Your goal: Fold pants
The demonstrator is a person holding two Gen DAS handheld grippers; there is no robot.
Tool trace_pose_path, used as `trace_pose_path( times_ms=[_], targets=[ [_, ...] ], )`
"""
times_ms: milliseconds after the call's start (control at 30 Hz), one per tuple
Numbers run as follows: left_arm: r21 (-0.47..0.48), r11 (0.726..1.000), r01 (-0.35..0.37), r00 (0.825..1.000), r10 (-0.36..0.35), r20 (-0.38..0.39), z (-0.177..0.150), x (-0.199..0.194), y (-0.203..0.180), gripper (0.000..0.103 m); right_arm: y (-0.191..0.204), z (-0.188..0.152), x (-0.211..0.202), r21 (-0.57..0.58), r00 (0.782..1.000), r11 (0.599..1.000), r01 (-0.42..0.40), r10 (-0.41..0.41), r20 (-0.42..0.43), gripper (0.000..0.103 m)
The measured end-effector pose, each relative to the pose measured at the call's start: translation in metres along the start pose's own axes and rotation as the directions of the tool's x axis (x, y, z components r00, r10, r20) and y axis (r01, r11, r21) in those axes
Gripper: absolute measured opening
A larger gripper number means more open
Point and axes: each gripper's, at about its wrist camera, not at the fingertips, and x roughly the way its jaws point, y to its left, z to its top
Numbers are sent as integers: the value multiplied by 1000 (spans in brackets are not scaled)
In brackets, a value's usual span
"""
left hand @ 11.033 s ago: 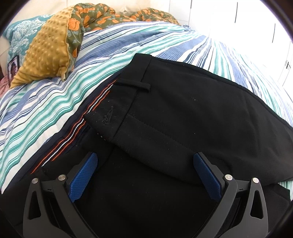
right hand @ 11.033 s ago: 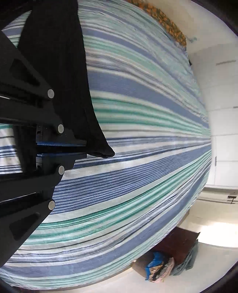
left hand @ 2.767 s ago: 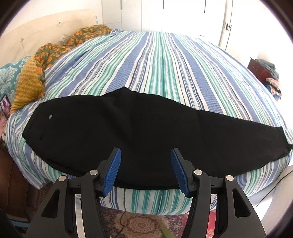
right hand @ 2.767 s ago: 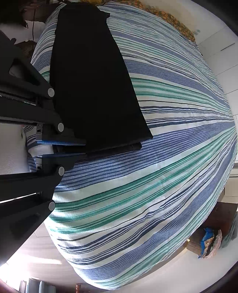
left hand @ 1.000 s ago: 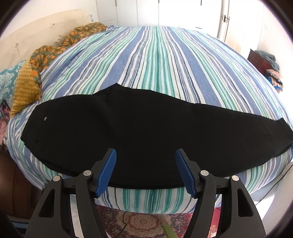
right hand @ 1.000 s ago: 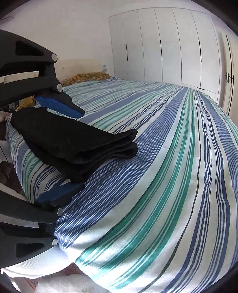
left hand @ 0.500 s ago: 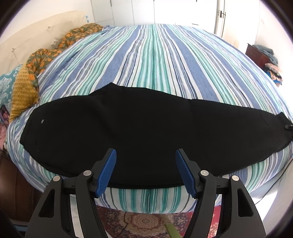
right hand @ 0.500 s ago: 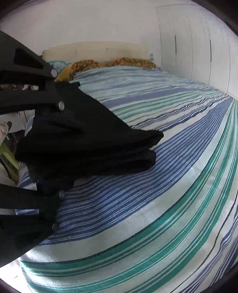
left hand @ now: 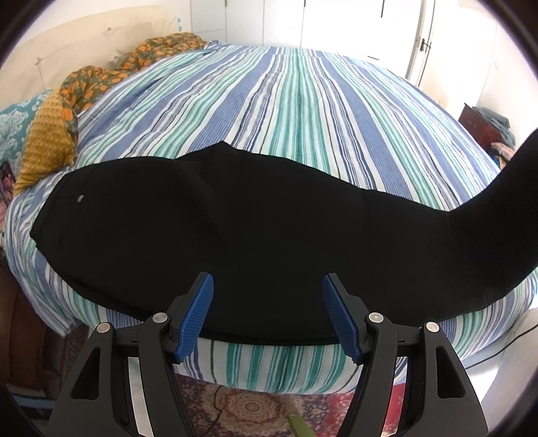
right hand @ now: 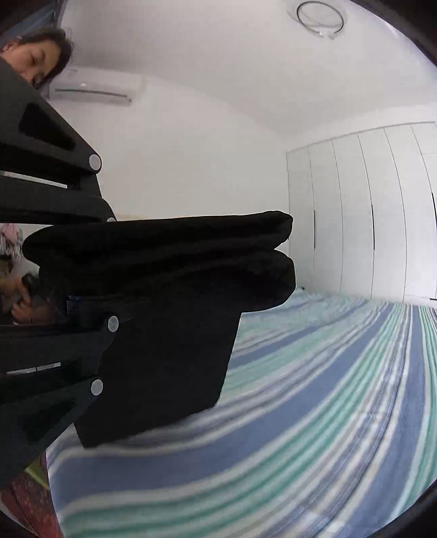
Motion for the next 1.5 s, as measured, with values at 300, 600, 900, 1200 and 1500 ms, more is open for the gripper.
trace_pose_path(
  times_ms=[300,600,900,1200,1500],
  targets=[
    [-149,987,-58,998,60,12,-11,-8,63,70,-2,-66,222,-49,974,998,-49,37,-221,16],
    [-229,973,42,998,-29,59,-18,-29,99,85,-58,-169,332,-620,687,683,385,-661,-302,80],
    [27,986,162,987,-162,-15,23,11,19,56,-17,-156,165,-761,689,350,545,-705,169,88],
    [61,997,46,987,-36,-155,23,66,-3,11,-17,-120,126,-614,697,429,662,-653,295,88],
    [-1,1000,25,990,-25,-138,19,65,12,4,-12,-135,147,-732,692,331,596,-674,259,88]
  ],
)
